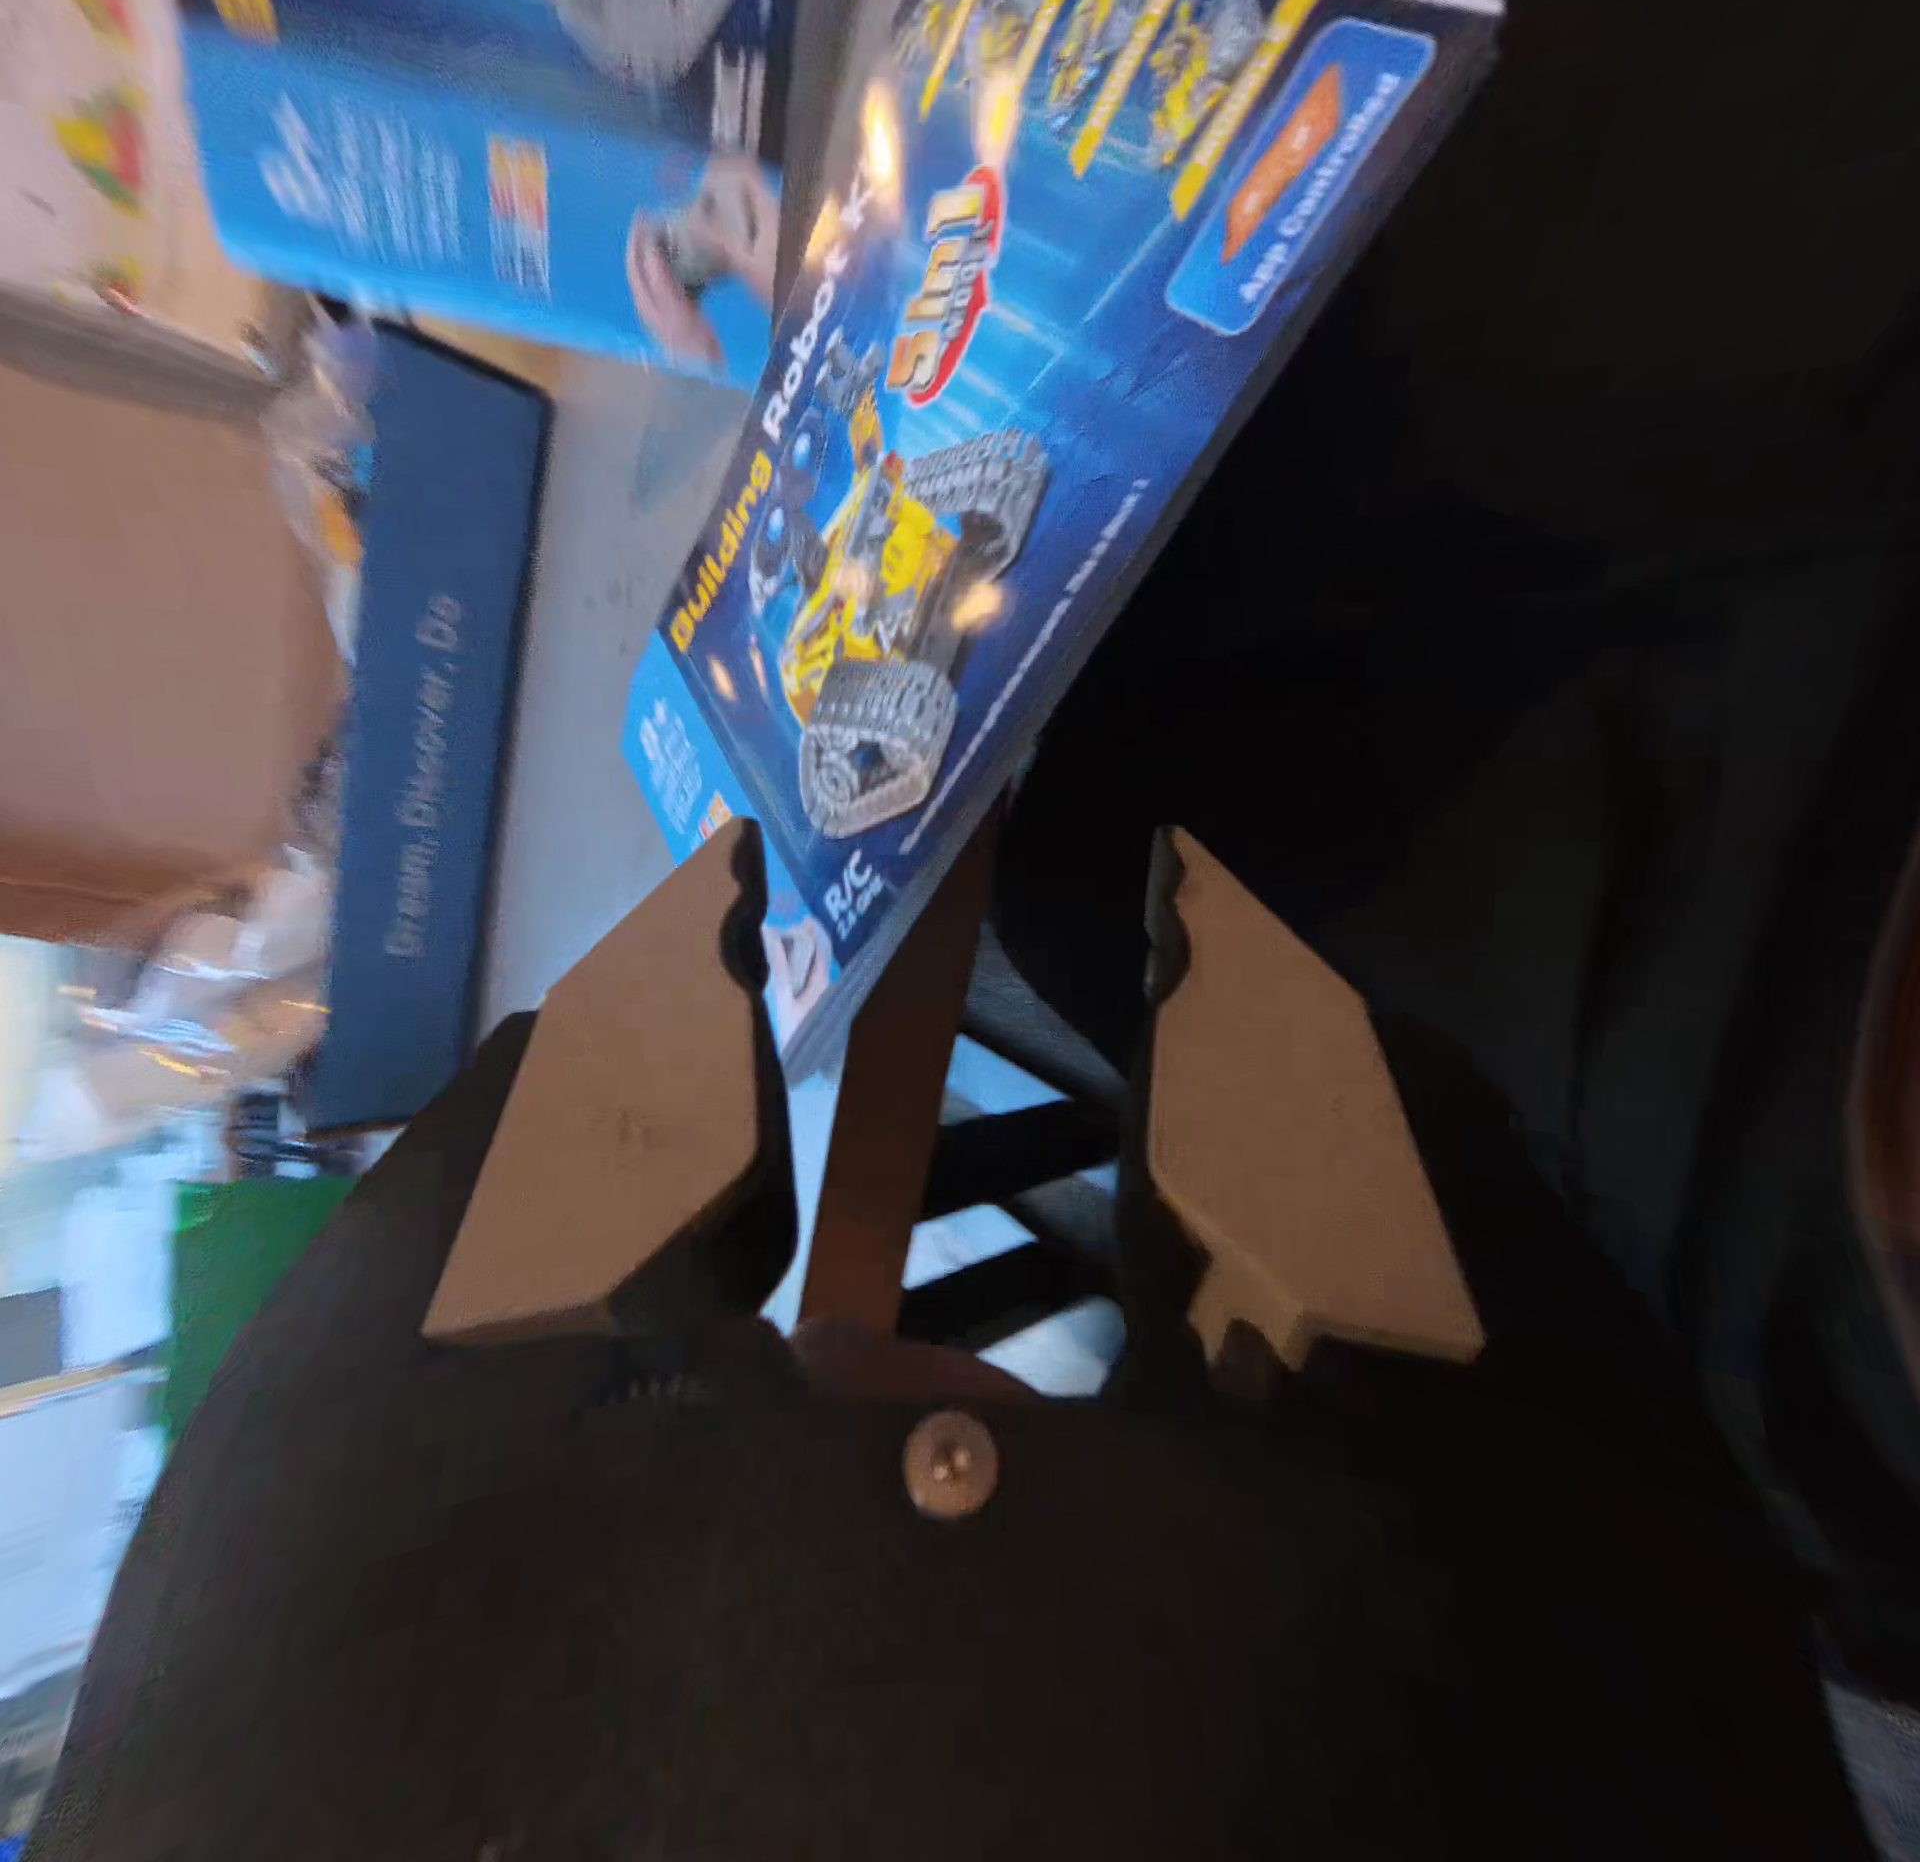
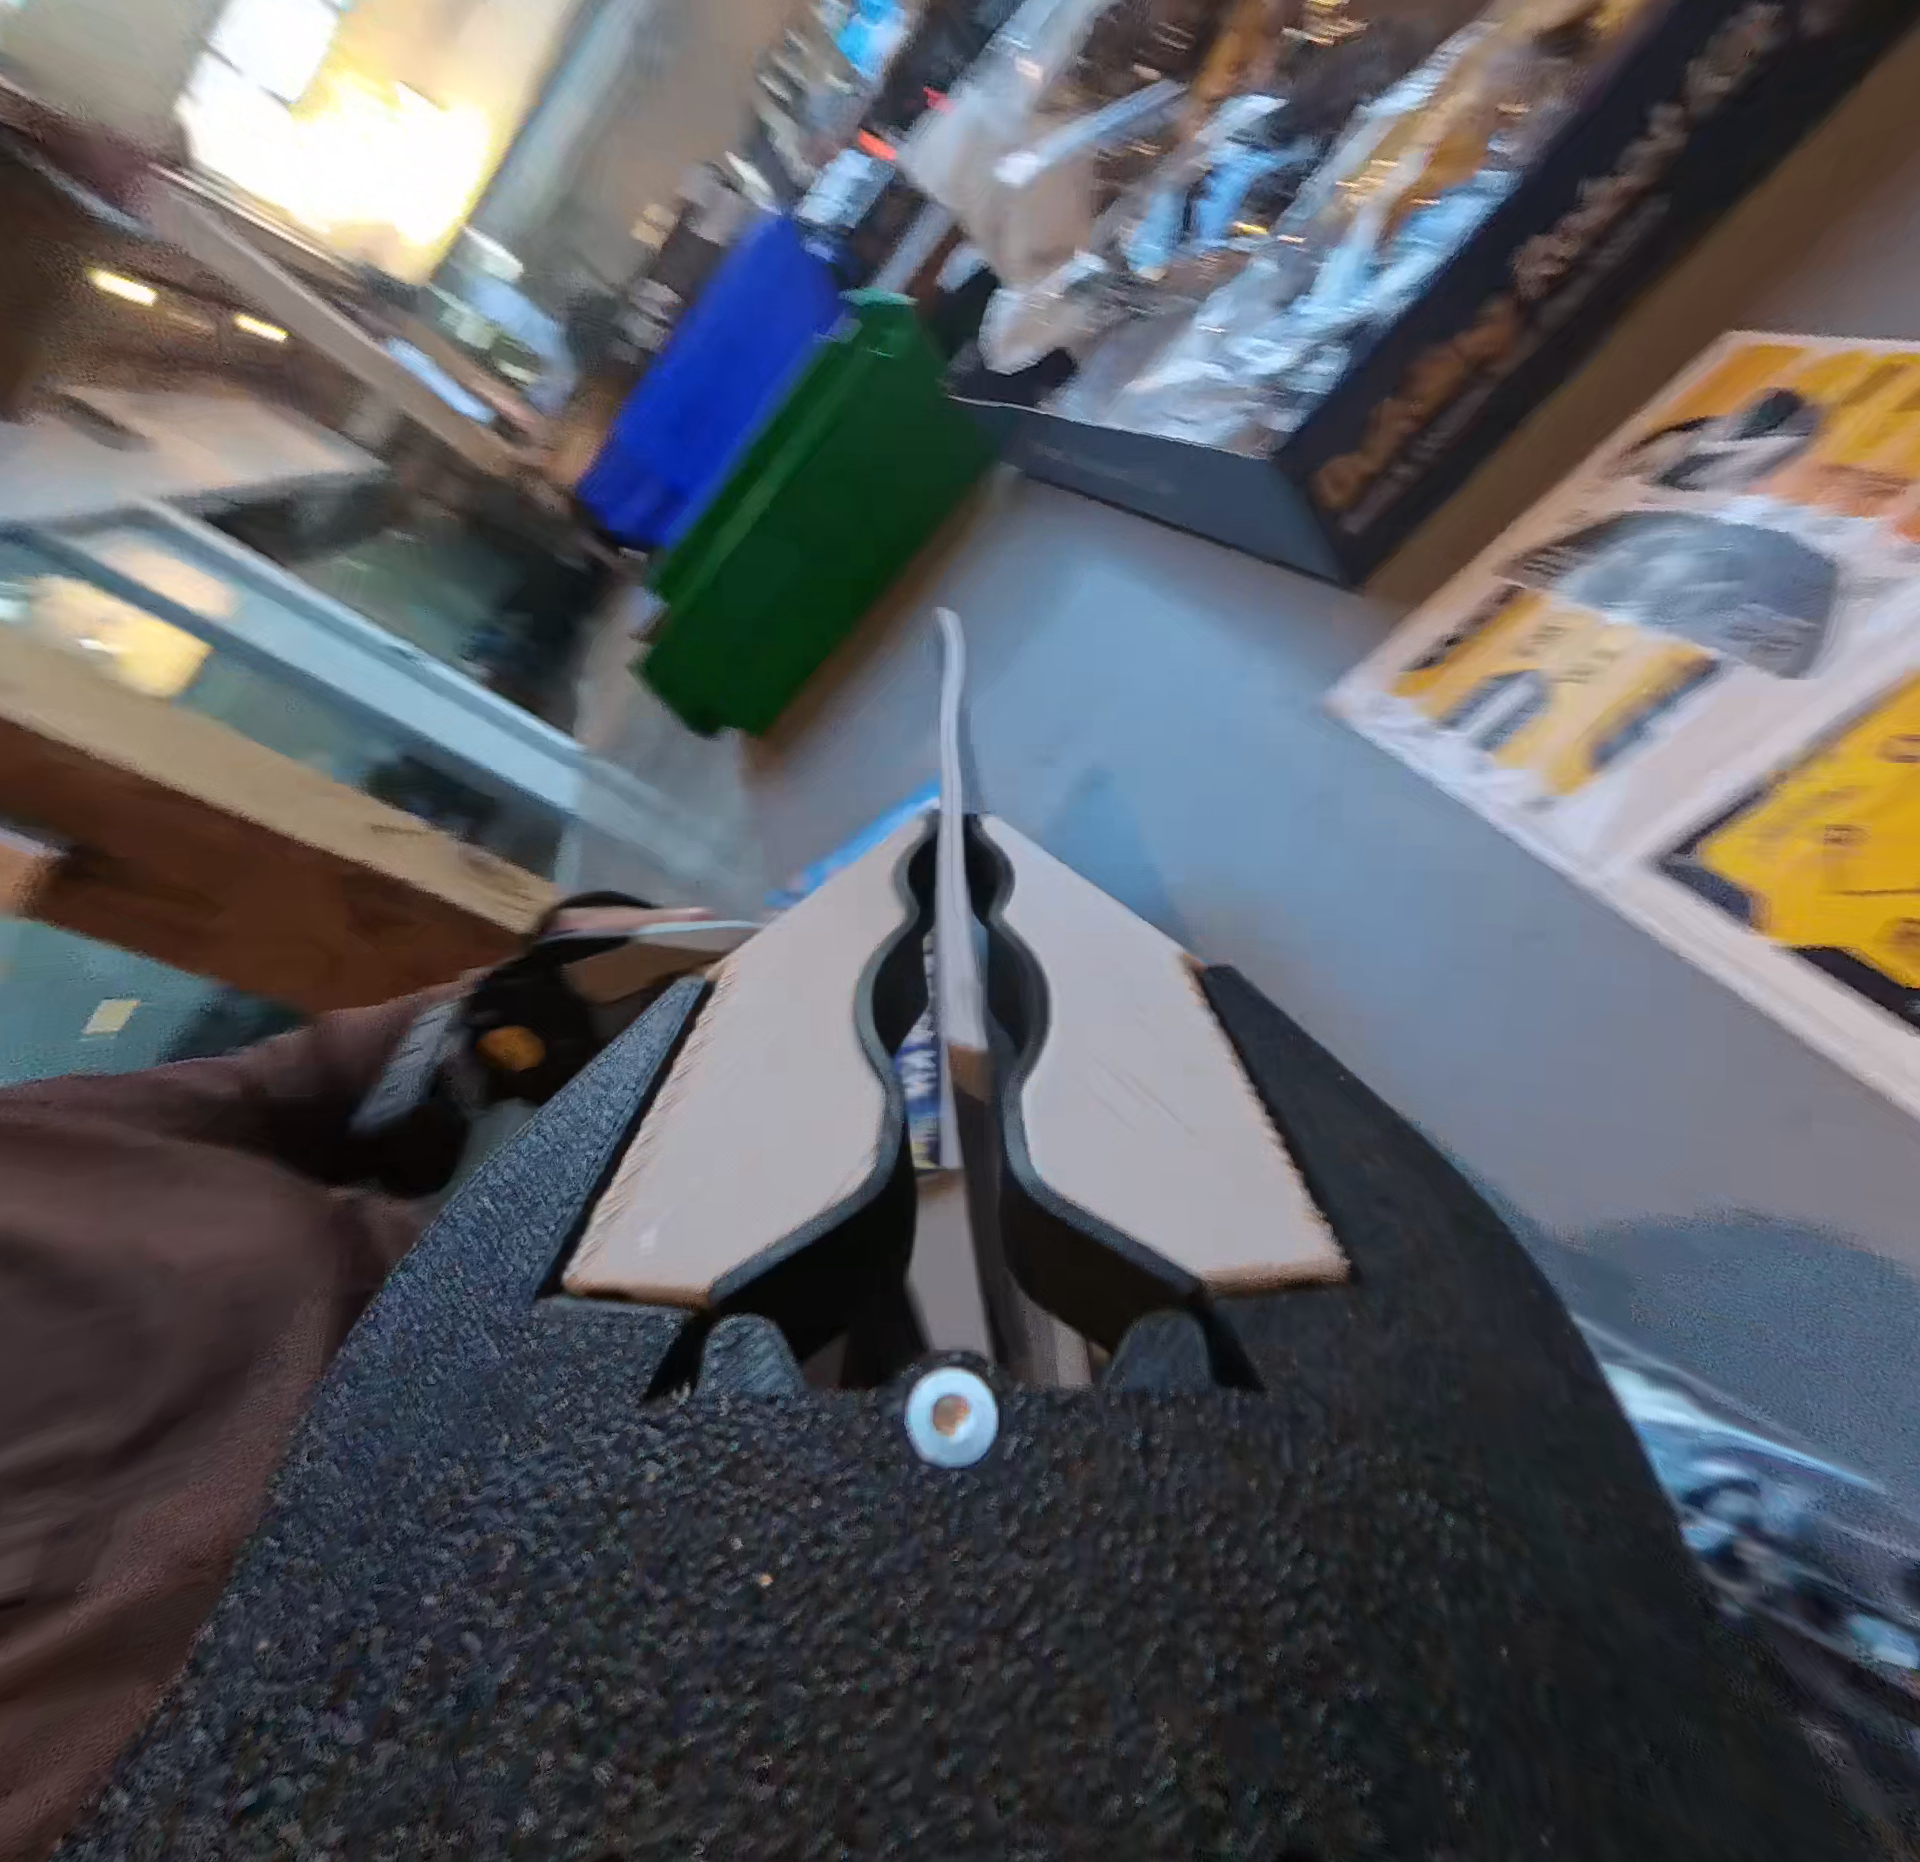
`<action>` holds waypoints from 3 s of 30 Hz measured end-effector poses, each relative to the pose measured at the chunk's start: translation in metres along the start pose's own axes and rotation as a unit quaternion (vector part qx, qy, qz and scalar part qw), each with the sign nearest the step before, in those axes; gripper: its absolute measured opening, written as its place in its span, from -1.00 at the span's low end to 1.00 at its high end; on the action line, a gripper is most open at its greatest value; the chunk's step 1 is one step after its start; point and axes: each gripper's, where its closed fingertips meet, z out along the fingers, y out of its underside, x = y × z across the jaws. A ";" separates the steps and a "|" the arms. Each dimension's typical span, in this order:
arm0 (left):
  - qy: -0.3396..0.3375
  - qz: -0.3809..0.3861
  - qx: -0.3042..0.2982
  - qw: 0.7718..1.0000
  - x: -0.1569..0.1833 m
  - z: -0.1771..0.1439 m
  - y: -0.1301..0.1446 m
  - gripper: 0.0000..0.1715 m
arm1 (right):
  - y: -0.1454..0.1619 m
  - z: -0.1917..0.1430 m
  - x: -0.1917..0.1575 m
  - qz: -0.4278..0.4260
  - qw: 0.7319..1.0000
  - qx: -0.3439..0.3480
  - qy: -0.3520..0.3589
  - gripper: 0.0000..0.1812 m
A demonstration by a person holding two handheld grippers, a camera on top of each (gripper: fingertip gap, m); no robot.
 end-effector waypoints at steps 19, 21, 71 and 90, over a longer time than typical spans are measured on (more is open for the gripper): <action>-0.264 -0.096 0.055 0.958 -0.156 -0.079 0.000 -0.98 | 0.045 0.004 0.021 -0.226 0.944 -0.130 0.204 -0.57; -0.298 -0.083 0.053 0.950 -0.207 -0.078 -0.005 -0.99 | 0.057 0.008 0.016 -0.229 0.942 -0.152 0.194 -0.46; 0.246 -0.063 0.142 0.957 0.000 0.060 -0.142 -0.26 | 0.146 -0.015 -0.021 -0.347 0.885 -0.212 0.226 -1.00; 0.077 -0.450 0.184 0.870 -0.149 0.057 -0.097 -1.00 | 0.079 -0.017 -0.042 -0.299 0.923 -0.071 0.232 -0.68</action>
